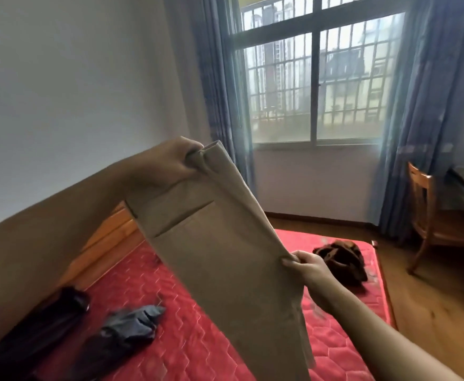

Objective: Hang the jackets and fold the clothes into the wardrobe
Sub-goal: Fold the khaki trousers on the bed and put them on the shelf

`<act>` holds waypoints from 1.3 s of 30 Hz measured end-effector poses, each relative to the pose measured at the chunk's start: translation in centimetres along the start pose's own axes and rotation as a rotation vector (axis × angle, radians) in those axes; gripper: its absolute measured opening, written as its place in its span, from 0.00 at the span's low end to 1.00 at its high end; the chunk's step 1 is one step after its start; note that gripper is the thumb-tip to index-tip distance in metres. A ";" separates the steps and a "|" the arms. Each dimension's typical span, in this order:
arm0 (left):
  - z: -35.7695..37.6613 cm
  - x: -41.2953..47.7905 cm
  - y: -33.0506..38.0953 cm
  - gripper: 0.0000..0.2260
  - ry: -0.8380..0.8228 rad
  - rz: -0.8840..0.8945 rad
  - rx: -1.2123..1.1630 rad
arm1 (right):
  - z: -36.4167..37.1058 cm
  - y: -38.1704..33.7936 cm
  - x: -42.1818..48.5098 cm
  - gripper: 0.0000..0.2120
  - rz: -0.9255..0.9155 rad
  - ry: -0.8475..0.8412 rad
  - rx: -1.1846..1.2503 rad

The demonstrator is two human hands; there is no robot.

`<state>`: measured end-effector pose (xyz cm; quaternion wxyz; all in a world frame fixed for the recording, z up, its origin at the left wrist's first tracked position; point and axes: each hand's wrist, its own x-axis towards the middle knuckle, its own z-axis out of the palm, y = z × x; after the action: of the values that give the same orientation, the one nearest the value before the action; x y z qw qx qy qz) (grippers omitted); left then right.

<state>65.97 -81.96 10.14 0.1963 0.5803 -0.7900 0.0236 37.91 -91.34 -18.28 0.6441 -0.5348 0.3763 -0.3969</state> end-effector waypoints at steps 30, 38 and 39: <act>0.1 0.5 6.8 0.06 -0.103 0.021 0.010 | 2.2 -13.4 -2.6 0.27 -0.325 -0.501 -0.379; 0.6 -1.5 3.2 0.18 -0.246 -0.116 -0.169 | 8.4 -17.4 -3.0 0.02 -0.538 -0.150 -0.289; 0.5 -2.4 1.6 0.18 -0.303 -0.171 -0.185 | 8.4 -17.0 -2.8 0.01 -0.524 -0.104 -0.287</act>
<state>64.90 -79.38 9.19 0.1290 0.6218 -0.7570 -0.1537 42.59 -87.46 -0.10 0.4561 -0.7187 0.2441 -0.4645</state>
